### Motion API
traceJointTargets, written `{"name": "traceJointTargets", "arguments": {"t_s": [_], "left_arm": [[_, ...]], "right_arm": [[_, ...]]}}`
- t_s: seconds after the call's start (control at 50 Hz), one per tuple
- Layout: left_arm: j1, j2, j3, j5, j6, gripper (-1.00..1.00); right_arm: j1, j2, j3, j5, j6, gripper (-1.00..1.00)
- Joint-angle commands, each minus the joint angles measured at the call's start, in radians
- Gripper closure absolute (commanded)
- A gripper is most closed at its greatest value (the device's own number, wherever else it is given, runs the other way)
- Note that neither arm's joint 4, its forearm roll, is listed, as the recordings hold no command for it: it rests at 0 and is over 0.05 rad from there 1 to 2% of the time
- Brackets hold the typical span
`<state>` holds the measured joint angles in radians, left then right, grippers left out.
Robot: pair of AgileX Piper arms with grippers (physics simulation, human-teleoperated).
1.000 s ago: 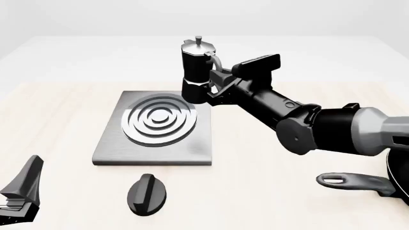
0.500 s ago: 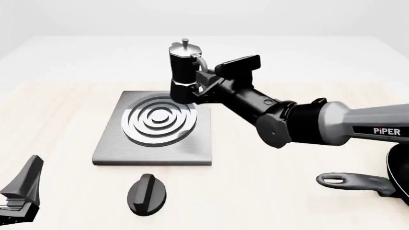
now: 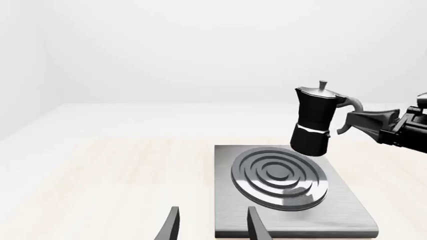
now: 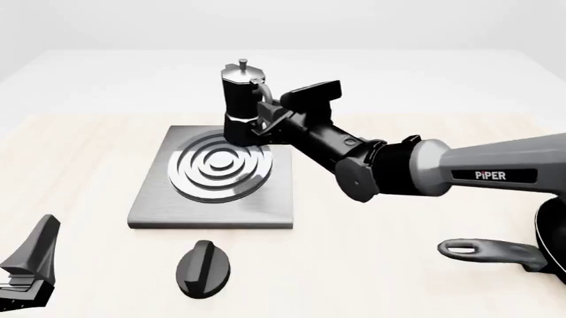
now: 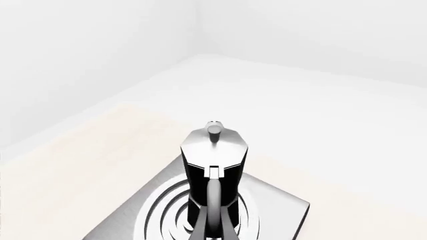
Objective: Put the moka pot on the stove.
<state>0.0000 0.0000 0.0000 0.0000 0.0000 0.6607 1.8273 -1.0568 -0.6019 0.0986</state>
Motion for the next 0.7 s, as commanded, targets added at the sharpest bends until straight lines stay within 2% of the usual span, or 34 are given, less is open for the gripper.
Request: {"name": "traceJointTargets", "arguments": {"t_s": [0.02,0.7], "left_arm": [[0.000,0.000,0.000,0.000,0.000,-1.00],[0.000,0.000,0.000,0.000,0.000,-1.00]], "right_arm": [[0.013,0.022,-0.043,-0.001,0.011,1.00],[0.045,0.131,-0.140,0.018,0.034,1.00]]}}
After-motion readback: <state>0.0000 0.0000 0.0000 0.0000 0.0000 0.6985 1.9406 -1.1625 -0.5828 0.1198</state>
